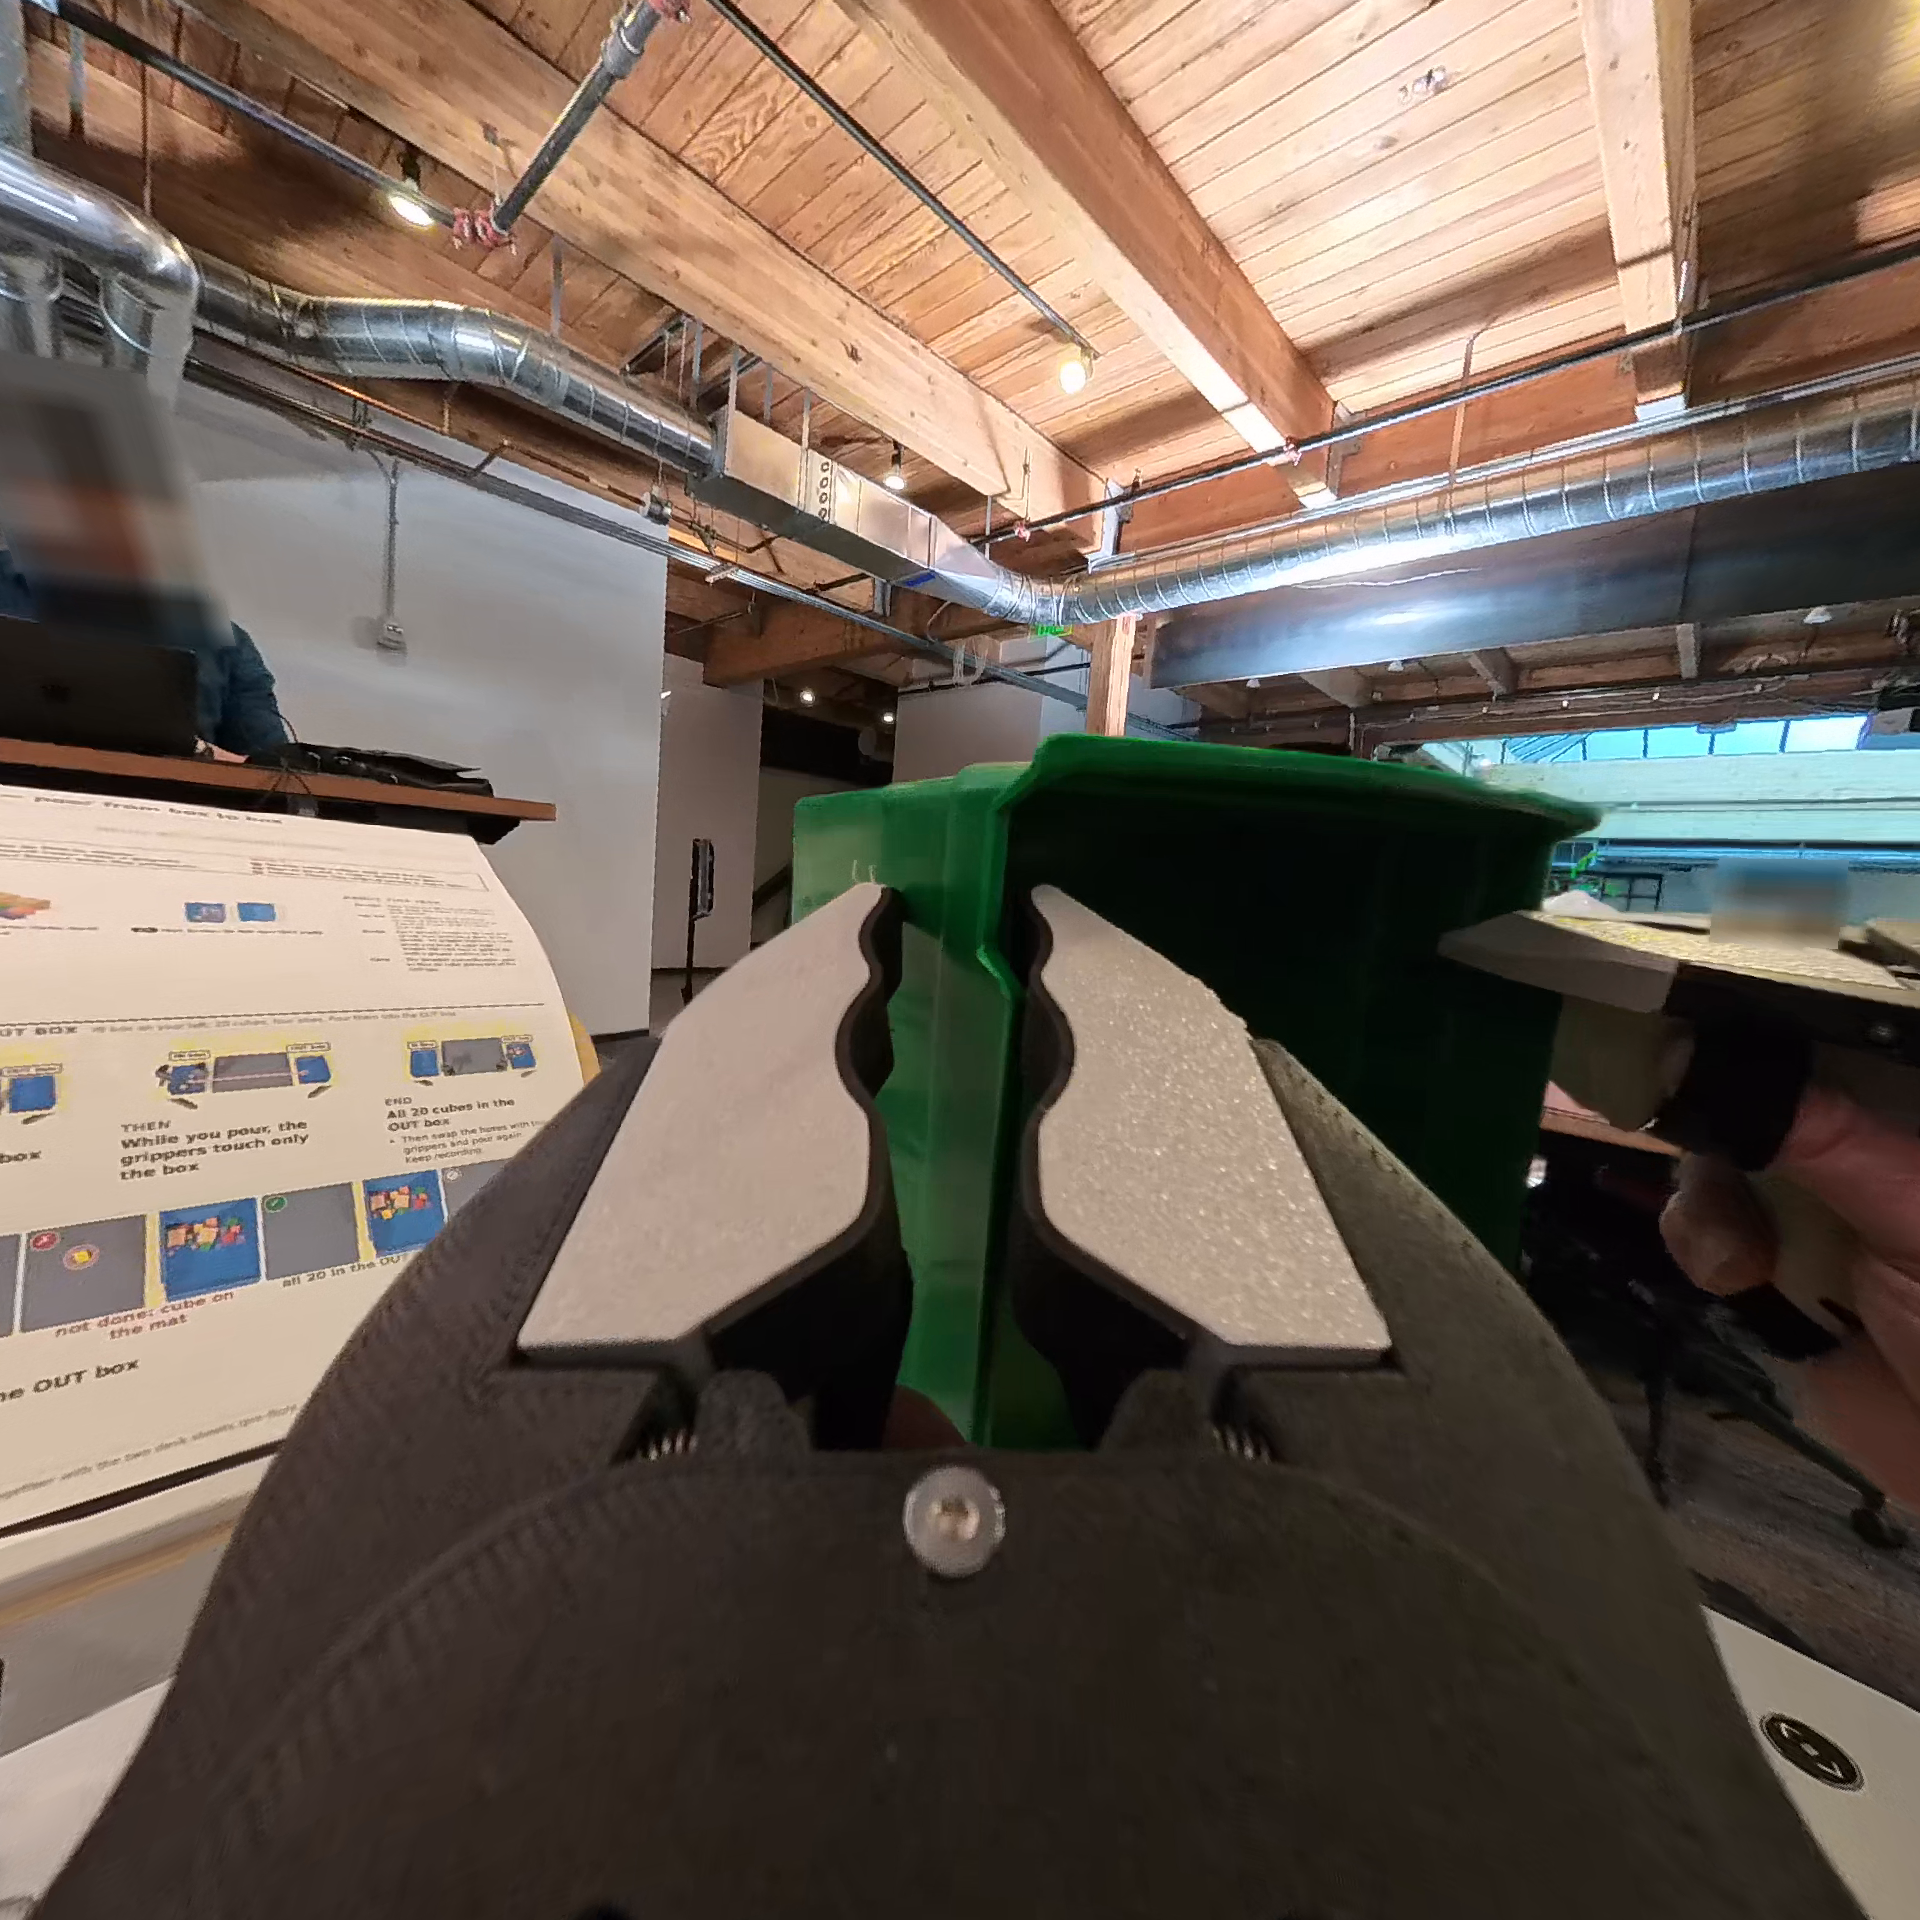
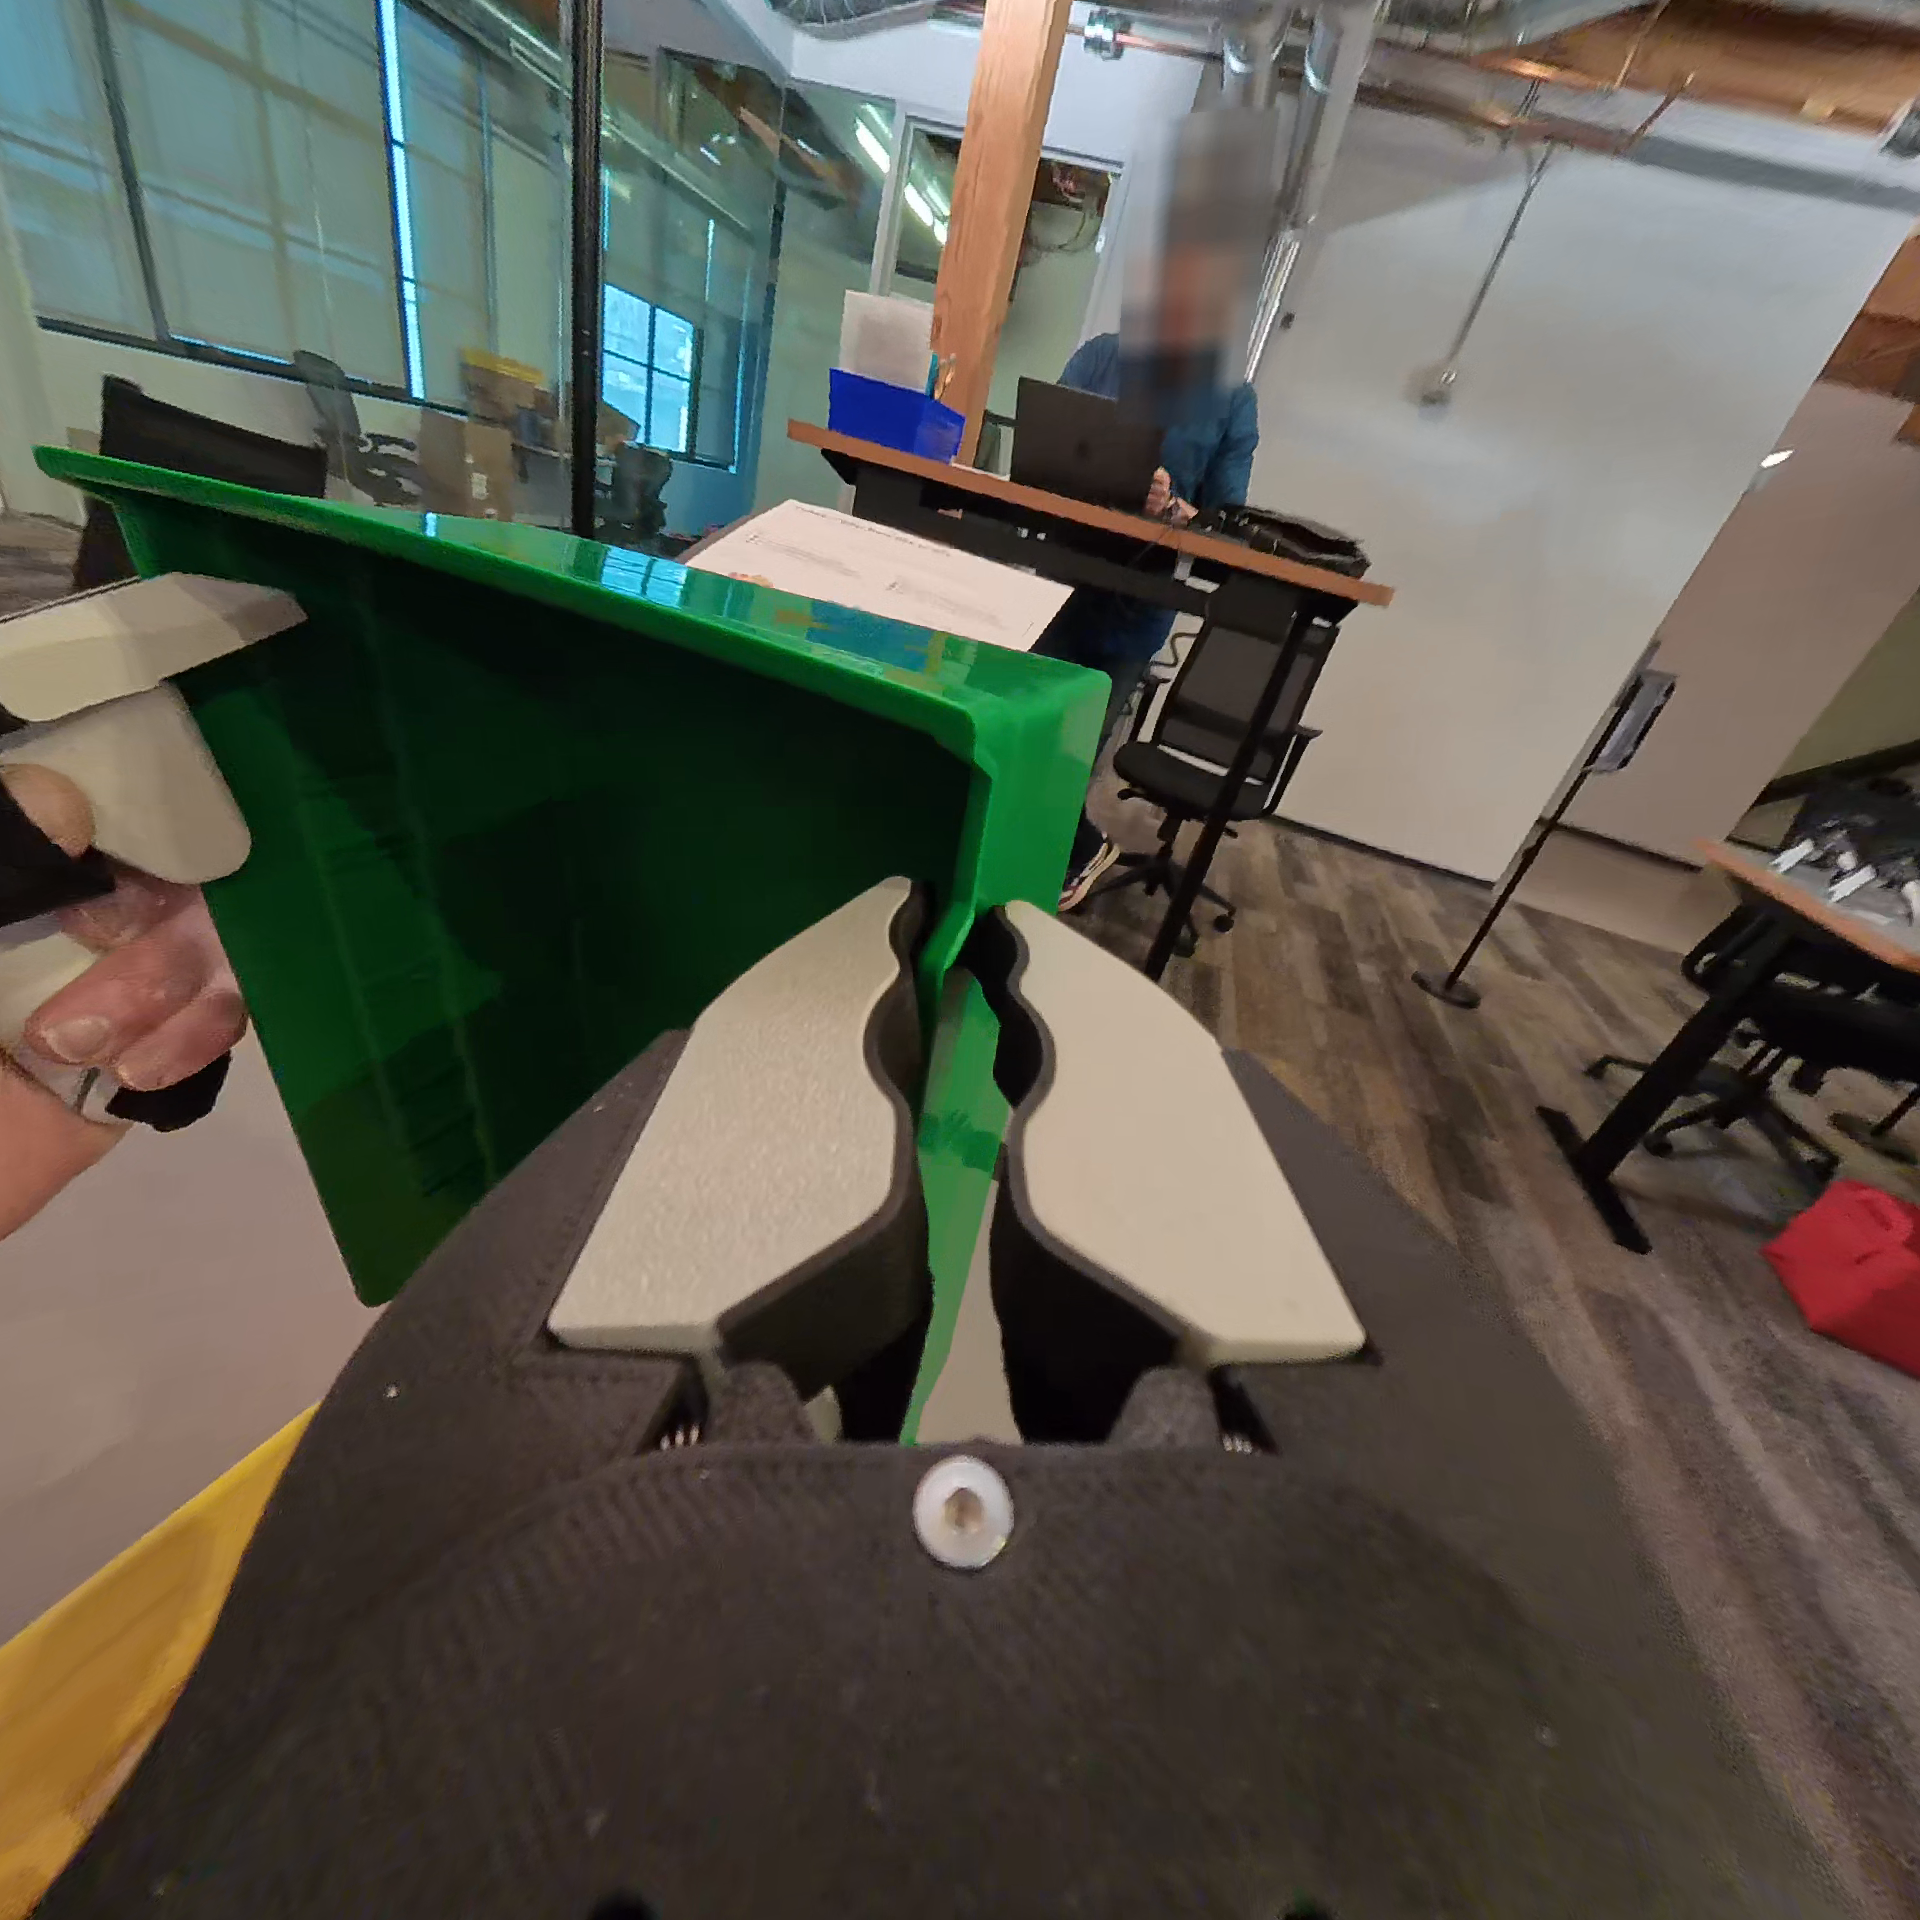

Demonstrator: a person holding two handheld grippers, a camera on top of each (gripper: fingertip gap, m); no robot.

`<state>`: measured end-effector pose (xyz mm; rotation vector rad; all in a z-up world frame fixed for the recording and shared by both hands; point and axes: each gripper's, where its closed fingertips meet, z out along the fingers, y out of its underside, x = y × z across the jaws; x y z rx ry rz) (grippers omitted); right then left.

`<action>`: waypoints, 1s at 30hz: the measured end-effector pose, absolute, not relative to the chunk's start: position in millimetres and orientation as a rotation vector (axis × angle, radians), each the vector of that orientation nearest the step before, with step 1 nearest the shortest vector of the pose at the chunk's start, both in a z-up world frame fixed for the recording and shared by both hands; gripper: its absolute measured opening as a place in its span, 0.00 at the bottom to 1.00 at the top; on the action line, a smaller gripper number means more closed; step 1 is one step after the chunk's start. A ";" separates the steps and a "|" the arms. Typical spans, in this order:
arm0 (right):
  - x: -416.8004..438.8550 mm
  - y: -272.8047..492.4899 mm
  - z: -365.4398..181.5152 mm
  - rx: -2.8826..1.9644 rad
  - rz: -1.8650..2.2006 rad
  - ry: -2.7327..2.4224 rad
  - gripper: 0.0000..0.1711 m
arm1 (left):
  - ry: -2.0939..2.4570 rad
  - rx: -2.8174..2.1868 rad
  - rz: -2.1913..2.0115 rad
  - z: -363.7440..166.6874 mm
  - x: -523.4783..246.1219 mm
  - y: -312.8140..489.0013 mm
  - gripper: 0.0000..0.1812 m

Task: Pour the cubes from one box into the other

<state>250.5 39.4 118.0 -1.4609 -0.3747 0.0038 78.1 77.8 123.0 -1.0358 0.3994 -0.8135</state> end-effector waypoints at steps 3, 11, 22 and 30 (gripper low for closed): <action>250.4 44.7 114.7 -1.485 0.028 -0.372 0.02 | 0.397 -1.057 -0.817 122.3 77.3 80.7 0.11; 234.1 39.5 129.7 -1.470 0.011 -0.407 0.03 | 0.412 -1.076 -0.765 125.5 64.0 84.3 0.10; 159.2 56.9 166.6 -1.515 0.009 -0.573 0.04 | 0.379 -1.116 -0.708 167.9 -12.9 89.2 0.10; 66.1 77.9 156.5 -1.582 0.096 -0.737 0.05 | 0.392 -1.222 -0.573 179.7 -108.2 89.1 0.11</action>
